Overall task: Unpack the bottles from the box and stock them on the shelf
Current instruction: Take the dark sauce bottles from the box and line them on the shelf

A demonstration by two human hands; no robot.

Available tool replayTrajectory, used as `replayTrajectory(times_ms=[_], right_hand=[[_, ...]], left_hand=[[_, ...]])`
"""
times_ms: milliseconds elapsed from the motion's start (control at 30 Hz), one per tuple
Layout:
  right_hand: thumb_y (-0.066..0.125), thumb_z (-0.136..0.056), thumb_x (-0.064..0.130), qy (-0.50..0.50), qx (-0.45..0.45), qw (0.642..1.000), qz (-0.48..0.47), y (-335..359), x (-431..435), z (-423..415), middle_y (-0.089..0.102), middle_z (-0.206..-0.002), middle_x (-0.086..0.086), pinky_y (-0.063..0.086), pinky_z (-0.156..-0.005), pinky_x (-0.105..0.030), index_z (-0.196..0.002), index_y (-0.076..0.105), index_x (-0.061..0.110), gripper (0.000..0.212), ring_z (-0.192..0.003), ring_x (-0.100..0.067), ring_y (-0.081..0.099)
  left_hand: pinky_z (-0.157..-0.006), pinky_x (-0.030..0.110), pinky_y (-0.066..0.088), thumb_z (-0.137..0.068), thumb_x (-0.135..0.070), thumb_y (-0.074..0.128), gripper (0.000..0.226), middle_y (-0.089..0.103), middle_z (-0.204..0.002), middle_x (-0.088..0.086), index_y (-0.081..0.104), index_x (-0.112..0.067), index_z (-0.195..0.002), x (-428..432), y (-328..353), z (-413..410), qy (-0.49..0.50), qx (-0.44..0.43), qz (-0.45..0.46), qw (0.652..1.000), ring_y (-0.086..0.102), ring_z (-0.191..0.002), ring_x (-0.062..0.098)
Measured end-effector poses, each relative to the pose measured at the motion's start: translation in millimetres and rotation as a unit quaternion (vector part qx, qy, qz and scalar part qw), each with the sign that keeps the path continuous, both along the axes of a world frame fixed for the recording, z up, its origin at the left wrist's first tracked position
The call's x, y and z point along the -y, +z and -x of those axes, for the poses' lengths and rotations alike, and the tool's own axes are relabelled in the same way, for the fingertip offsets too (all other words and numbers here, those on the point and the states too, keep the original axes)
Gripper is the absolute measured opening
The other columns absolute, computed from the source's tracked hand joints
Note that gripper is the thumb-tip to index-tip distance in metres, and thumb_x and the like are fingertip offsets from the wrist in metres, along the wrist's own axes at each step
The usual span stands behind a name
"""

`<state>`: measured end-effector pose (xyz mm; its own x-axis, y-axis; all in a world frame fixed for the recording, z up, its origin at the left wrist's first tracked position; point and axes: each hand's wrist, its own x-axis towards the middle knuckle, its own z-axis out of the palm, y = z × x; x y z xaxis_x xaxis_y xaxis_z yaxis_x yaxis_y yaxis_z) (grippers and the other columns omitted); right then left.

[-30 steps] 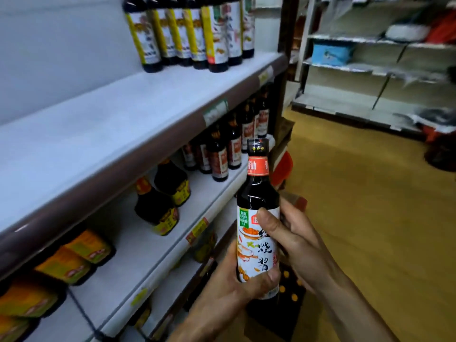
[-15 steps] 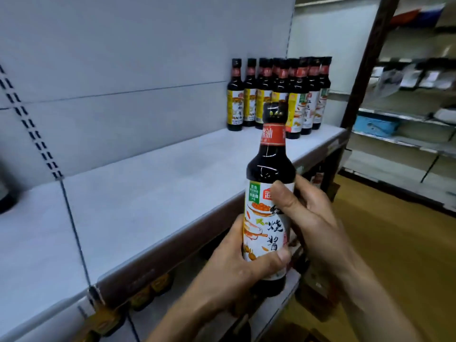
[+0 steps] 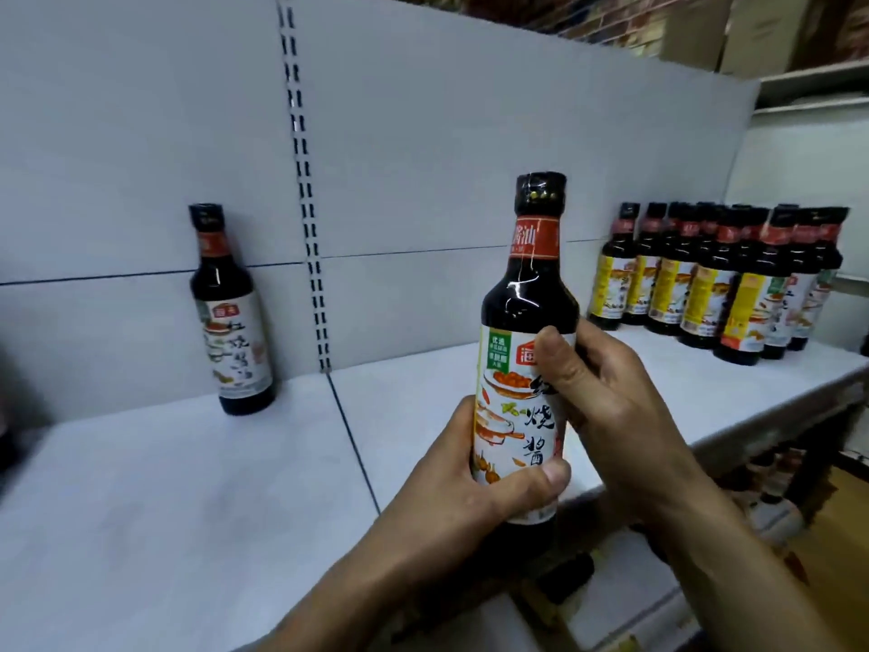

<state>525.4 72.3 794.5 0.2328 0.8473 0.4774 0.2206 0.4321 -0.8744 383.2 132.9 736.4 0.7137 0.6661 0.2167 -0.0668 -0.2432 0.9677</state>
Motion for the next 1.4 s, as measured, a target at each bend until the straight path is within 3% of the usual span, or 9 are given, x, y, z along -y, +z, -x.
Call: replayTrajectory(times_ms=[100,333,467,567,1067,1267,1400], right_hand=[[0.058,-0.085,0.048,0.034,0.013,0.999,-0.006,6,-23,17,0.078,-0.109,0.000,0.061,-0.090,-0.036,-0.120,0.065,0.023,0.043,-0.105,-0.019,0.075],[0.061,-0.092,0.044,0.123,0.019,0.992,-0.018,10,-76,53,0.077,-0.113,-0.003,0.061,-0.091,-0.036,-0.126,0.063,0.019,0.042,-0.107,-0.022,0.074],[0.059,-0.093,0.041,0.160,0.031,0.986,-0.017,6,-106,66,0.075,-0.118,-0.002,0.060,-0.092,-0.034,-0.131,0.061,0.017,0.045,-0.111,-0.020,0.072],[0.057,-0.095,0.036,0.185,0.035,0.982,-0.013,-1,-124,72,0.074,-0.122,-0.003,0.058,-0.096,-0.035,-0.134,0.059,0.016,0.044,-0.114,-0.020,0.071],[0.065,-0.095,0.031,0.228,0.012,0.973,0.042,-18,-172,87,0.076,-0.116,-0.001,0.057,-0.083,-0.023,-0.132,0.059,0.013,0.042,-0.107,-0.014,0.073],[0.068,-0.090,0.033,0.236,0.006,0.971,0.051,-19,-184,88,0.075,-0.119,0.001,0.058,-0.084,-0.023,-0.134,0.058,0.017,0.048,-0.109,-0.012,0.072],[0.076,-0.082,0.027,0.226,0.025,0.971,0.077,-25,-192,90,0.074,-0.118,0.007,0.060,-0.082,-0.023,-0.135,0.053,0.026,0.058,-0.108,-0.008,0.072]], left_hand=[[-0.107,0.044,0.051,-0.079,-0.045,0.079,0.062,0.071,-0.124,-0.010,0.051,-0.038,-0.134,-13,7,22,0.035,-0.009,-0.005,0.999,0.068,-0.116,0.011],[-0.107,0.039,0.051,-0.088,-0.024,0.079,0.052,0.072,-0.121,-0.008,0.053,-0.030,-0.133,-45,18,67,0.101,-0.022,0.010,0.995,0.069,-0.114,0.010],[-0.112,0.047,0.047,-0.081,-0.031,0.082,0.060,0.071,-0.124,-0.008,0.053,-0.031,-0.134,-66,14,81,0.135,-0.031,0.020,0.990,0.066,-0.120,0.014],[-0.112,0.046,0.048,-0.081,-0.027,0.082,0.058,0.072,-0.122,-0.007,0.055,-0.028,-0.132,-78,9,89,0.148,-0.035,0.029,0.988,0.067,-0.119,0.014],[-0.111,0.045,0.049,-0.086,-0.014,0.080,0.054,0.072,-0.122,0.005,0.053,-0.016,-0.133,-121,-11,104,0.161,-0.036,0.056,0.985,0.068,-0.118,0.020],[-0.106,0.036,0.053,-0.090,-0.005,0.075,0.048,0.071,-0.124,0.011,0.054,-0.013,-0.132,-131,-12,106,0.157,-0.028,0.055,0.986,0.068,-0.118,0.022],[-0.100,0.029,0.056,-0.088,-0.008,0.078,0.056,0.072,-0.124,0.000,0.051,-0.019,-0.136,-144,-16,110,0.179,-0.037,0.035,0.983,0.070,-0.116,0.013]])
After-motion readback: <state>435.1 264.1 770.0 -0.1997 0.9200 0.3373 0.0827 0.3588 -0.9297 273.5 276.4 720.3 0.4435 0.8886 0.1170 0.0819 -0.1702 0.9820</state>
